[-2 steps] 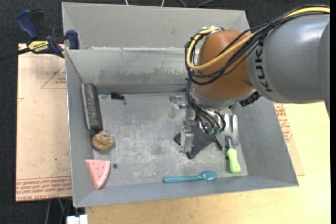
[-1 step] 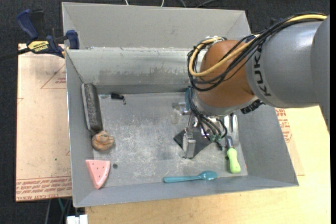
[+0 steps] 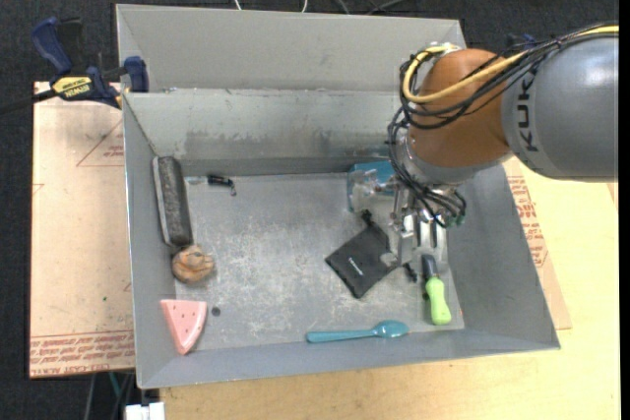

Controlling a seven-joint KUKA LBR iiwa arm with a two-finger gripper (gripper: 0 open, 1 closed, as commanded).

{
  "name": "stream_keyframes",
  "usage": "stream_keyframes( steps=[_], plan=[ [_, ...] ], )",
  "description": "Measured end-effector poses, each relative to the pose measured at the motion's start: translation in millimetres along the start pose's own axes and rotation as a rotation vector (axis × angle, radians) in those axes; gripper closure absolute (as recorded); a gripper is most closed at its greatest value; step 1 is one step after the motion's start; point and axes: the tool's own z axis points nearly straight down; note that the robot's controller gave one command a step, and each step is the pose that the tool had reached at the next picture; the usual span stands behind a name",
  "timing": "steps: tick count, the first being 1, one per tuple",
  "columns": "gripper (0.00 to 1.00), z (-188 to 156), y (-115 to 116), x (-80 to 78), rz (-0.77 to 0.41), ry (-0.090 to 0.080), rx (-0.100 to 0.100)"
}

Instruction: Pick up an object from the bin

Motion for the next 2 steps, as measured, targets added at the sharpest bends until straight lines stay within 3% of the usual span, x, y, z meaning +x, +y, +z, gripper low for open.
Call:
stream_keyframes(
  steps=[1,2],
  plan=[
    [0.0,24,-9,-6.6,0.143,-0.004,-0.001],
    [0.0,26,-21,10.8,0.363,-0.007,-0.003]
  ],
)
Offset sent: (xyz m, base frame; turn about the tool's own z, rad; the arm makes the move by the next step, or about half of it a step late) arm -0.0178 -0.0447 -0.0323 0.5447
